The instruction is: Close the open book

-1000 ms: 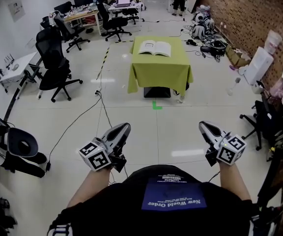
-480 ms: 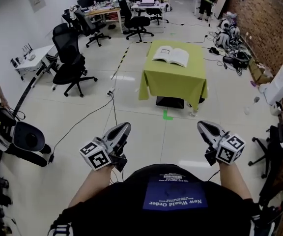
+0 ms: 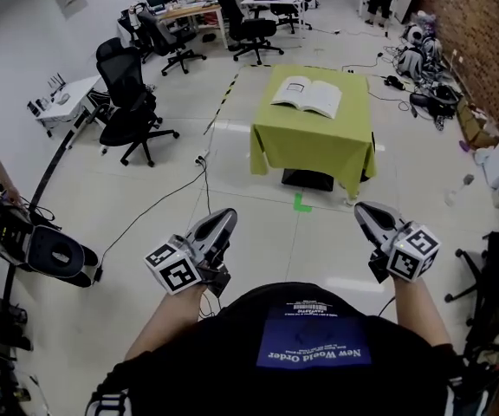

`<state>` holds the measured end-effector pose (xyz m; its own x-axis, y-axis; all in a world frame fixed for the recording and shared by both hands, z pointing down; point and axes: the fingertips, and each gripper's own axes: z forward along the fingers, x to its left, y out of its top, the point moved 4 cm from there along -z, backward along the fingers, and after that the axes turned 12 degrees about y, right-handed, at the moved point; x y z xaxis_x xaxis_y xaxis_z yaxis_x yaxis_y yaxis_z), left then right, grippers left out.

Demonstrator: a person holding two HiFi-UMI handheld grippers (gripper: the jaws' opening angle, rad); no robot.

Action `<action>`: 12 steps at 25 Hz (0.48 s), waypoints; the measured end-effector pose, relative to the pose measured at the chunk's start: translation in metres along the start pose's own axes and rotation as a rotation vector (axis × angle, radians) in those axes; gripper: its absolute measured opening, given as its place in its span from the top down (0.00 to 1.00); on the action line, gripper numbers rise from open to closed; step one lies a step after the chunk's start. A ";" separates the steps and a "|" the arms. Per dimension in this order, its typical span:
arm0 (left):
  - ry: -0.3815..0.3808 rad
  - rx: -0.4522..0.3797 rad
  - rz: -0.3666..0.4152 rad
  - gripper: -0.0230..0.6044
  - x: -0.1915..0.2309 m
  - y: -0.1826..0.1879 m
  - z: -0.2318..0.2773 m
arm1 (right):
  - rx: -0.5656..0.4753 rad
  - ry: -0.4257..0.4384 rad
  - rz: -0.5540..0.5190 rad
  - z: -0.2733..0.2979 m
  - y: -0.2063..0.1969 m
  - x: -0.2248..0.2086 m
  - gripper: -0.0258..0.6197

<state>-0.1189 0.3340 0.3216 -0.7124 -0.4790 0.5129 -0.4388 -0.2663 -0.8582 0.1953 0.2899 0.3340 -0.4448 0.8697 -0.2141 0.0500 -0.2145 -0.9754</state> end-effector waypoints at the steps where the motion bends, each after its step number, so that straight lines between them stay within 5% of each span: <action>1: -0.005 0.002 -0.004 0.97 0.004 0.002 0.008 | 0.002 -0.005 0.004 0.003 0.000 -0.007 0.98; 12: -0.158 0.036 0.001 0.97 0.105 0.069 0.093 | -0.018 -0.151 -0.024 0.088 0.042 -0.057 0.98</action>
<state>-0.1731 0.1873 0.3143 -0.6165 -0.6041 0.5050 -0.4165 -0.2940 -0.8603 0.1445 0.1919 0.3101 -0.5756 0.7974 -0.1813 0.0525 -0.1852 -0.9813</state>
